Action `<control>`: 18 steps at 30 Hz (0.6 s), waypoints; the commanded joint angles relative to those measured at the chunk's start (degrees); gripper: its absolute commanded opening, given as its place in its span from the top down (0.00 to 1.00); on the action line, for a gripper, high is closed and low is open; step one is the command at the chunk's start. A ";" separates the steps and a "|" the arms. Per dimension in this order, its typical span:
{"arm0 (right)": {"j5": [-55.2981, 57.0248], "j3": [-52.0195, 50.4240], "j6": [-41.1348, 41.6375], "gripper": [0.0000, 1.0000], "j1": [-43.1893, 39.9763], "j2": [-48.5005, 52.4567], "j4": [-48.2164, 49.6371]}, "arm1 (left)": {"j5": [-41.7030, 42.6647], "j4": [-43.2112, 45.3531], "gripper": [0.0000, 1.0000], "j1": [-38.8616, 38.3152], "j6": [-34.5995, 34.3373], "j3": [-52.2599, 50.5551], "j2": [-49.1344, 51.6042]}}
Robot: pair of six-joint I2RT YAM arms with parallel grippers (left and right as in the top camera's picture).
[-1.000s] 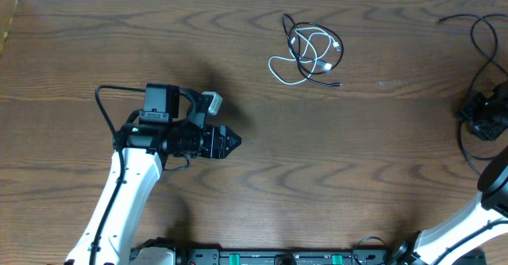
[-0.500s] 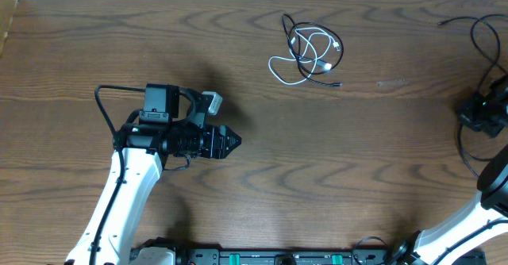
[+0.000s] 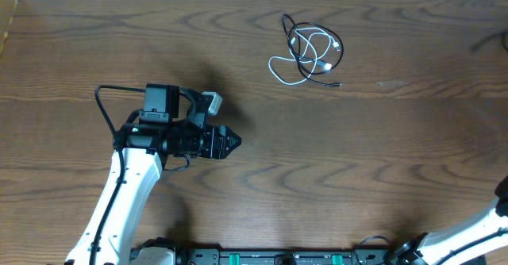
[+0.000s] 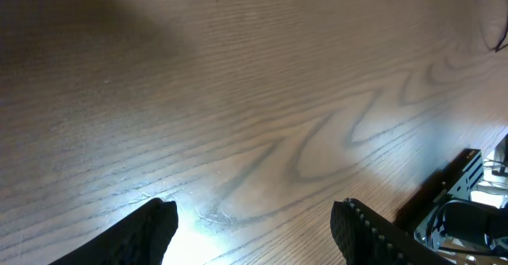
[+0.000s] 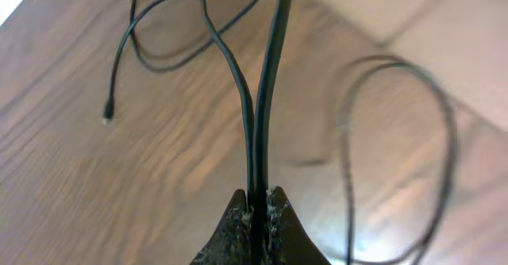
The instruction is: Untangle cables
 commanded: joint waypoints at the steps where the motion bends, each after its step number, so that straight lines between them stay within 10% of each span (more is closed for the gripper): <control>1: 3.85 1.03 4.55 0.99 -3.93 0.00 -0.31 | -0.50 -0.37 0.32 -0.17 0.55 0.22 0.20; 8: 2.56 1.01 7.85 0.89 -7.65 0.00 -0.68 | -0.48 -0.42 0.32 -0.17 0.55 0.22 0.20; 11: 2.32 1.01 7.85 0.03 -6.84 0.00 -0.98 | -0.50 -1.05 0.32 -0.17 0.57 0.22 0.20; 18: 1.81 1.01 7.82 0.01 -3.45 0.00 -2.95 | -0.50 -1.22 0.32 -0.17 0.59 0.22 0.20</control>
